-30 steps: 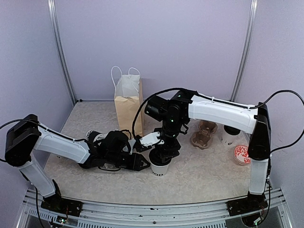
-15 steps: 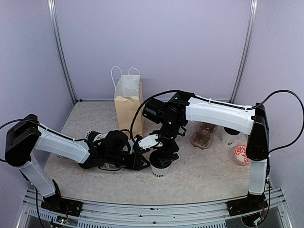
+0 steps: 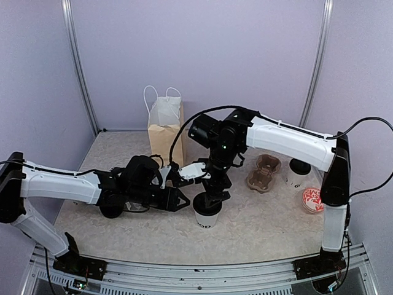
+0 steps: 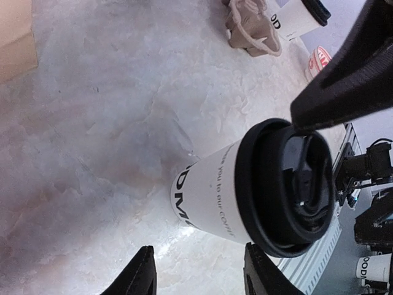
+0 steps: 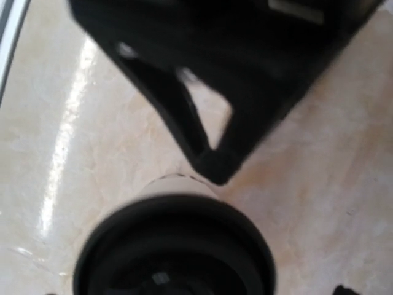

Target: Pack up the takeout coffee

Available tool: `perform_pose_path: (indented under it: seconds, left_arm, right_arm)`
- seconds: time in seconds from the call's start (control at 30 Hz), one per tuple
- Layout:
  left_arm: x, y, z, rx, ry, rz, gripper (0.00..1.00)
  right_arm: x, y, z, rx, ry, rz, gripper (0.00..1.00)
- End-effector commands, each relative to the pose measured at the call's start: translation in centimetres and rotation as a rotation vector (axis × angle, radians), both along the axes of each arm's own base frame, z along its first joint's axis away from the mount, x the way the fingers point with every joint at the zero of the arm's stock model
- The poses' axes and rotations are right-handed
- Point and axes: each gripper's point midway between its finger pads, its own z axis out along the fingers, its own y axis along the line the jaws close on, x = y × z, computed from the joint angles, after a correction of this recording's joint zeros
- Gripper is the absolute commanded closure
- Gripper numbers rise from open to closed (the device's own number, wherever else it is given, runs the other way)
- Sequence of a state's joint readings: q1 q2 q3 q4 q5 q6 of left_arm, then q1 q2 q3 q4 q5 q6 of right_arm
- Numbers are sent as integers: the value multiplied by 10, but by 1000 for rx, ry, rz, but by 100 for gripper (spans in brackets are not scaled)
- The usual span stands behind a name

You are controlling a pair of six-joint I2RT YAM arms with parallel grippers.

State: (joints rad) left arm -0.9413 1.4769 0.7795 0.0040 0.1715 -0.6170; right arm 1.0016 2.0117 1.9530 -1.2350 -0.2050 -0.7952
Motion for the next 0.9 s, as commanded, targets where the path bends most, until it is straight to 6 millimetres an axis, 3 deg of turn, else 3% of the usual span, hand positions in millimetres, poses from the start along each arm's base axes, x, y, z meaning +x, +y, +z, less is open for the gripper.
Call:
perform_pose_path:
  seconds: [0.0,0.1,0.53,0.87]
  left_arm:
    - [9,0,37,-17,-72,5,50]
    - [12,-3,44,-31,-81,-6,50]
    - [12,-8,26,-5,-40,-19,50]
    - [8,-16,58,-126,9,26,37]
  right_arm:
    - [11,-16,49,135,47,-67,5]
    - [19,-31,52,171,78,-110,5]
    - [30,-70,33,227,124,-265,7]
    - [36,-69,28,378,304,-413,11]
